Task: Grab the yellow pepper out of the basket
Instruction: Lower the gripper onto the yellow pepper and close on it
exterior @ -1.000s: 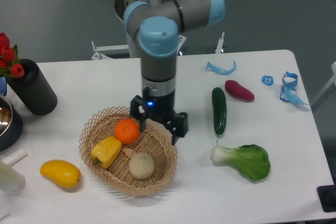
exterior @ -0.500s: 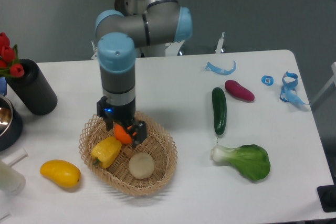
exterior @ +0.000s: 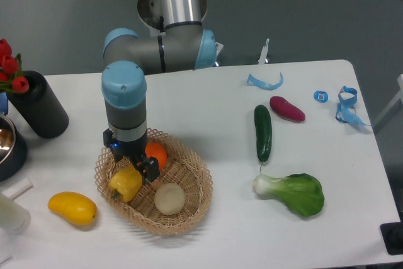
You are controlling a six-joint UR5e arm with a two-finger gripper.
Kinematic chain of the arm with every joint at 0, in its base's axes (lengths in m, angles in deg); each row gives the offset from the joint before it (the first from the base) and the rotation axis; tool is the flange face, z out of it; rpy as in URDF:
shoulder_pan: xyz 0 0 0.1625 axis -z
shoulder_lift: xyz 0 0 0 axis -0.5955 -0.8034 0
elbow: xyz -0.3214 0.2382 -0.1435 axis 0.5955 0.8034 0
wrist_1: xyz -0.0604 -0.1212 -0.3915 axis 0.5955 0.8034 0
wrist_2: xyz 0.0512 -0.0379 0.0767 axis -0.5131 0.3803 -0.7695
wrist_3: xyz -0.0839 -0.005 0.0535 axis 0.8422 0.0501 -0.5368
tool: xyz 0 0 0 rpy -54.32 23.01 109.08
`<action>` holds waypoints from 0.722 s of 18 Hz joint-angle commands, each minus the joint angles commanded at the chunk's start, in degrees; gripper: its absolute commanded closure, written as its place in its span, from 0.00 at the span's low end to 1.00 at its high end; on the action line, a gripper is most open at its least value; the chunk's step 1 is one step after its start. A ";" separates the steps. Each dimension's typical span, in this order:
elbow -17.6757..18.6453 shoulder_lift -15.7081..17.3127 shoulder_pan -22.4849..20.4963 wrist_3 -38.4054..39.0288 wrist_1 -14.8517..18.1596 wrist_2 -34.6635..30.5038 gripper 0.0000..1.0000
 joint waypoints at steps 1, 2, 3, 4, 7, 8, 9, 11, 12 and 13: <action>0.09 -0.26 0.35 0.17 0.00 0.00 0.00; 0.09 -0.44 0.44 0.61 0.00 0.00 0.00; 0.17 -0.70 0.53 1.14 0.00 0.00 0.00; 0.18 -1.05 0.97 1.32 0.00 0.00 0.00; 0.61 -1.15 1.49 1.67 0.00 0.00 0.00; 0.79 -1.15 1.50 1.76 0.00 0.00 0.00; 0.79 -1.32 1.50 1.93 0.00 0.00 0.00; 0.70 -1.67 1.58 1.93 0.00 0.00 0.00; 0.62 -1.76 1.58 1.93 0.00 0.00 0.00; 0.53 -1.76 1.58 1.93 0.00 0.00 0.00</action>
